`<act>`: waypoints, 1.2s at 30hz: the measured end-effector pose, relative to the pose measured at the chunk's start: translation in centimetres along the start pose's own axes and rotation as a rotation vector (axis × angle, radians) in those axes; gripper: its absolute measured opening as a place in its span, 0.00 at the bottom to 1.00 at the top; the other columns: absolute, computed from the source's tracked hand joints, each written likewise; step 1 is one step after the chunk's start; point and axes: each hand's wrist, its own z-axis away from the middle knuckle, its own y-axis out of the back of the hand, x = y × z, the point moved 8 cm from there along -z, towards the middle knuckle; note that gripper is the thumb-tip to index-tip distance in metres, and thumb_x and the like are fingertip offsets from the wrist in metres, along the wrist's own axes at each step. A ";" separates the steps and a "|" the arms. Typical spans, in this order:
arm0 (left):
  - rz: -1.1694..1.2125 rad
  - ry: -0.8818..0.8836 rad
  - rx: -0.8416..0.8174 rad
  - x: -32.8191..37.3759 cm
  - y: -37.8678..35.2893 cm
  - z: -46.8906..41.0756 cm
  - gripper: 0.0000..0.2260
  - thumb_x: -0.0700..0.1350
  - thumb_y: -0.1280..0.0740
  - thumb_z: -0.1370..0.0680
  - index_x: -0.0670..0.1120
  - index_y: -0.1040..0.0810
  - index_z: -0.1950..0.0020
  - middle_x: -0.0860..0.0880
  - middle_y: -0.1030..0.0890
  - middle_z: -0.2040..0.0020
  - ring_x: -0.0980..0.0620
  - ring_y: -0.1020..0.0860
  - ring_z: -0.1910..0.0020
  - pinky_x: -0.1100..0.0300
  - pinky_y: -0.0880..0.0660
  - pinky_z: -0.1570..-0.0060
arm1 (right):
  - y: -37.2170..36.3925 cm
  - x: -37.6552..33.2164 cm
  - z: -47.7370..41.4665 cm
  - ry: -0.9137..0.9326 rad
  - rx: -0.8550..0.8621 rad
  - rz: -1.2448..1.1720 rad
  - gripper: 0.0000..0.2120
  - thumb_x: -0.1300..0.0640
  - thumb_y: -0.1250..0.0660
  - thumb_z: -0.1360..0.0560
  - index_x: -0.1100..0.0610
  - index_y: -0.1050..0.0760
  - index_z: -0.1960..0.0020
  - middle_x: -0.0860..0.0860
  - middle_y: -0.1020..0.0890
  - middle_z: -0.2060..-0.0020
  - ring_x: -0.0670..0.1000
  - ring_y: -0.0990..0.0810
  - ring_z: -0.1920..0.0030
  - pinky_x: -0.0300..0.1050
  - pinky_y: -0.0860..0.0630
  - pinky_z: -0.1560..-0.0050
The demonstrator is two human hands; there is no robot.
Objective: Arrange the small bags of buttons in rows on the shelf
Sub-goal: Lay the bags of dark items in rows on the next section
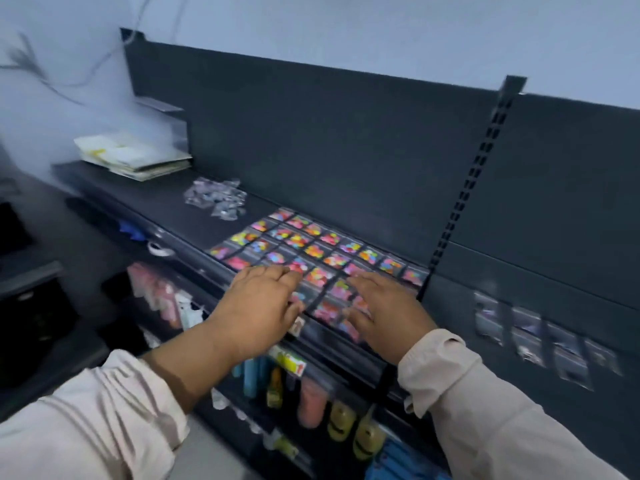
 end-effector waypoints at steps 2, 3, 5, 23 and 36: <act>-0.017 0.030 -0.009 -3.8 0.7 1.9 0.24 0.58 0.42 0.22 0.51 0.36 0.28 0.51 0.30 0.32 0.49 0.31 0.33 0.55 0.37 0.35 | -0.7 -3.9 -1.6 0.028 0.001 -0.010 0.25 0.46 0.42 0.22 0.50 0.41 0.27 0.47 0.37 0.28 0.51 0.38 0.29 0.45 0.41 0.30; -0.022 0.042 -0.010 -5.6 1.1 2.7 0.24 0.58 0.42 0.22 0.51 0.36 0.28 0.51 0.30 0.32 0.48 0.31 0.33 0.55 0.36 0.35 | -1.0 -5.6 -2.4 0.041 -0.005 -0.018 0.25 0.46 0.42 0.22 0.51 0.40 0.27 0.47 0.36 0.29 0.51 0.37 0.30 0.45 0.39 0.31; -0.010 0.072 -0.010 -8.8 2.0 3.9 0.25 0.58 0.41 0.22 0.50 0.35 0.28 0.50 0.29 0.31 0.48 0.30 0.34 0.53 0.34 0.35 | -1.5 -8.5 -3.7 0.059 -0.037 -0.036 0.24 0.47 0.42 0.22 0.51 0.40 0.28 0.48 0.35 0.30 0.51 0.35 0.31 0.46 0.36 0.32; 0.002 0.299 0.035 -27.6 3.6 -1.8 0.25 0.58 0.42 0.21 0.50 0.38 0.26 0.51 0.31 0.30 0.50 0.31 0.33 0.54 0.33 0.34 | -4.0 -16.0 -24.2 0.160 -0.068 -0.075 0.22 0.50 0.39 0.23 0.52 0.35 0.30 0.49 0.31 0.32 0.50 0.31 0.33 0.43 0.34 0.34; 0.038 0.324 -0.095 -35.6 -3.1 -14.2 0.23 0.56 0.40 0.22 0.50 0.35 0.28 0.47 0.26 0.36 0.46 0.27 0.38 0.53 0.29 0.39 | -9.2 -13.0 -38.5 0.077 -0.162 -0.042 0.18 0.49 0.37 0.25 0.50 0.30 0.36 0.51 0.26 0.38 0.54 0.26 0.38 0.46 0.29 0.40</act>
